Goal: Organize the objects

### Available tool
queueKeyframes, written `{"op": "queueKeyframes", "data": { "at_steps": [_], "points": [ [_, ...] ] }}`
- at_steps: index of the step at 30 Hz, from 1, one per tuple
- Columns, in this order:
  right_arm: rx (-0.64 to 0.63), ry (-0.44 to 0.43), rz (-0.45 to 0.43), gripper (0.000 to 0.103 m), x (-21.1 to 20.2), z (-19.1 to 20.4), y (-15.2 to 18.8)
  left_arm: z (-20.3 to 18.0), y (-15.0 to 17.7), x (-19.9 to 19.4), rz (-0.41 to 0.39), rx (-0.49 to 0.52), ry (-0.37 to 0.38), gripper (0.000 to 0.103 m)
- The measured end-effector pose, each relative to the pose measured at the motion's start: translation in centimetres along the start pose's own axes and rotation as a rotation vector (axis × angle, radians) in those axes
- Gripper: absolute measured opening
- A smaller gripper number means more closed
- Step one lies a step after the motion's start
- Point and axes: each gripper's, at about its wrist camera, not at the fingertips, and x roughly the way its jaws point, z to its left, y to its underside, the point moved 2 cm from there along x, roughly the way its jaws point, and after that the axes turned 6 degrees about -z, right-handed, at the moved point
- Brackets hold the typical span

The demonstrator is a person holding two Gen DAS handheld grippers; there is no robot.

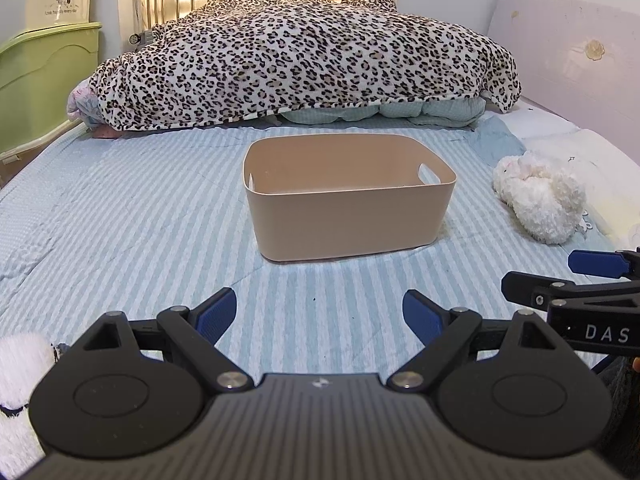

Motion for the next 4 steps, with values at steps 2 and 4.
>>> {"op": "queueKeyframes", "data": {
  "at_steps": [2, 4],
  "points": [
    [-0.001, 0.0, 0.004, 0.086, 0.07, 0.02, 0.09, -0.05, 0.06, 0.02, 0.003, 0.001, 0.004, 0.09],
    [-0.001, 0.0, 0.008, 0.086, 0.13, 0.05, 0.14, -0.03, 0.07, 0.02, 0.002, 0.0, 0.008, 0.09]
  ]
}}
